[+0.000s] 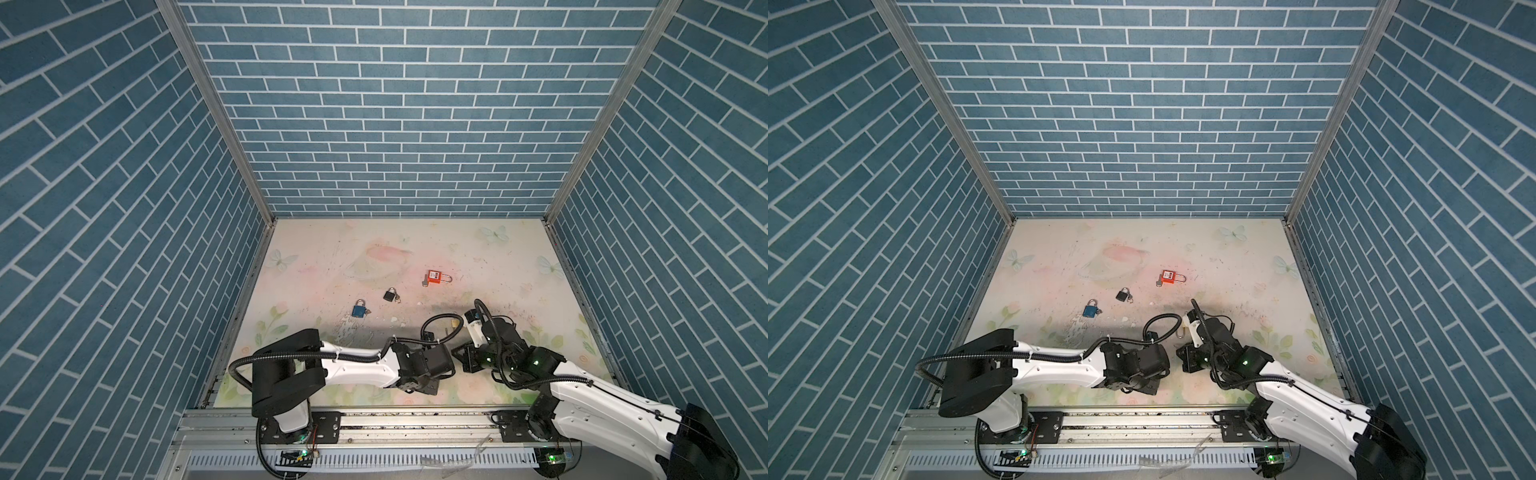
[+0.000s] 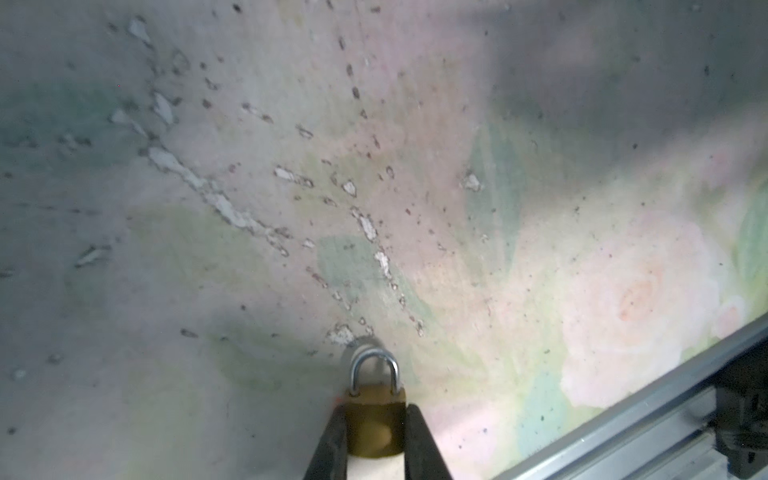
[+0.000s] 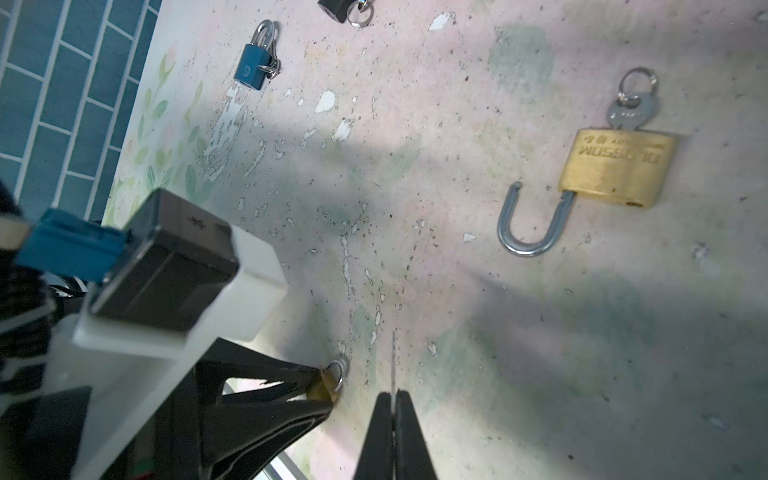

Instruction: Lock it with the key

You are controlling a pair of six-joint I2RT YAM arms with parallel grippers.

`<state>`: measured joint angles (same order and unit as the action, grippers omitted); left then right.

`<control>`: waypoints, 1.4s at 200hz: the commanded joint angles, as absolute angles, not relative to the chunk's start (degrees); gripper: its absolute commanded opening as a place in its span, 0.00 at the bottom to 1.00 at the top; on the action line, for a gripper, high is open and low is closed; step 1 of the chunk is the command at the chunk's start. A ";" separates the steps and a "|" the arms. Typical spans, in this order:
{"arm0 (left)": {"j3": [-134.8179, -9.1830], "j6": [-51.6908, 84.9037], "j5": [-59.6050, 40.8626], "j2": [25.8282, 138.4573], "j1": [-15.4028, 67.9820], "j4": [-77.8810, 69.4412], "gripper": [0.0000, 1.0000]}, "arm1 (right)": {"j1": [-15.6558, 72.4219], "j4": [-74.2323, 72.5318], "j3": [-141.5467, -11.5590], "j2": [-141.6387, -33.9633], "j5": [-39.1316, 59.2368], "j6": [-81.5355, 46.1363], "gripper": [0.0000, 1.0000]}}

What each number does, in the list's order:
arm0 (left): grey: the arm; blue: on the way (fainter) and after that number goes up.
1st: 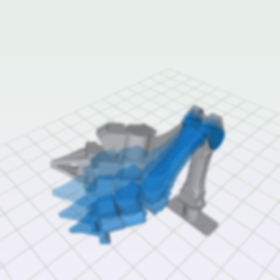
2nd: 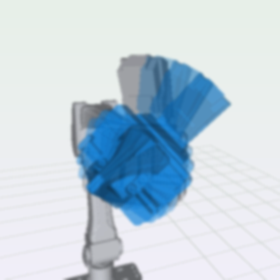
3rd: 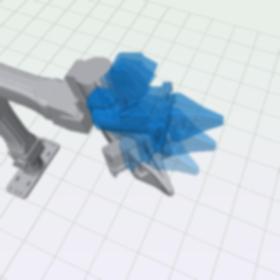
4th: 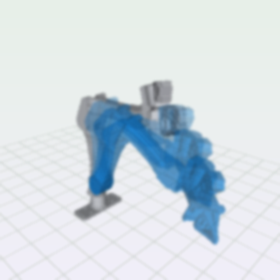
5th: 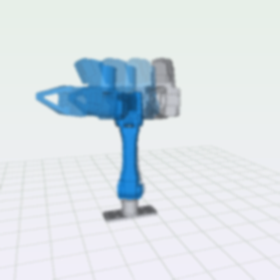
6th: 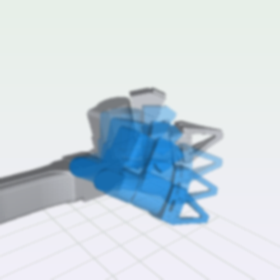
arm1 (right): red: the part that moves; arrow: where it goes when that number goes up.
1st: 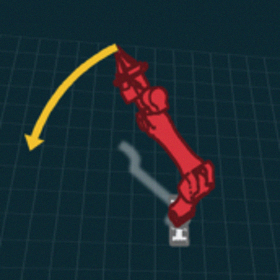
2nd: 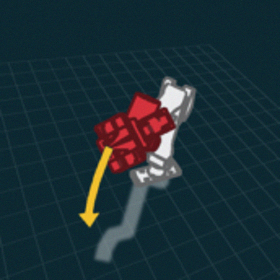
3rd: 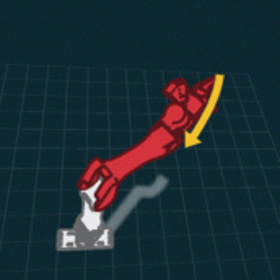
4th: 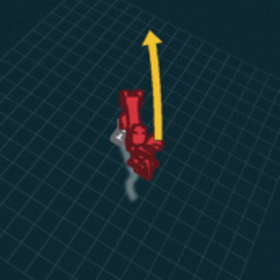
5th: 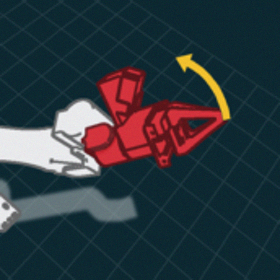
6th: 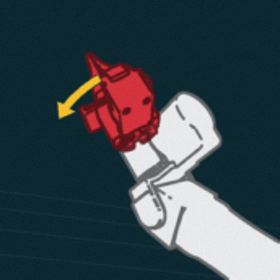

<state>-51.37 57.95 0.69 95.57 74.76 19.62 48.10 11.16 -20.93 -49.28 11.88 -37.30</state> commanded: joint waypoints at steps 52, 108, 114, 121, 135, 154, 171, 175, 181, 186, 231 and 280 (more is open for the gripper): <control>-50.83 59.63 2.02 95.39 75.21 23.38 0.35 | 47.95 11.33 -20.15 -47.82 12.47 -38.58 0.00; -51.16 58.36 3.54 94.10 73.31 22.52 0.44 | 47.93 13.55 -21.37 -47.74 13.01 -39.02 0.00; -51.00 58.20 3.95 93.37 73.10 22.42 0.46 | 47.99 13.83 -21.44 -47.72 13.05 -39.30 0.00; -50.82 58.05 4.34 92.65 72.86 22.31 0.48 | 47.99 14.06 -21.69 -47.64 13.12 -39.53 0.00; -50.37 57.78 4.95 91.20 72.51 22.11 0.51 | 47.99 14.29 -21.87 -47.60 13.41 -40.19 0.00; -49.44 57.83 5.62 89.37 72.37 21.06 0.52 | 47.99 14.32 -21.93 -47.88 13.61 -41.34 0.00; -48.16 57.73 5.12 88.56 72.08 19.18 0.51 | 47.97 13.99 -21.89 -48.38 13.63 -42.16 0.00; -47.87 57.74 4.88 88.52 72.08 18.81 0.51 | 47.96 13.96 -21.88 -48.55 13.62 -42.33 0.00; -47.43 57.79 4.48 88.57 72.09 18.11 0.51 | 47.99 13.89 -22.04 -48.80 13.63 -42.53 0.00; -46.94 57.83 4.09 88.67 72.11 17.39 0.51 | 47.96 13.84 -22.18 -48.97 13.65 -42.69 0.00; -43.96 58.31 2.55 88.06 72.17 14.79 0.50 | 47.93 13.53 -22.69 -50.06 13.58 -43.07 0.00; -42.71 59.64 9.05 81.19 72.07 17.47 0.50 | 47.94 13.04 -23.03 -51.42 14.24 -42.41 0.00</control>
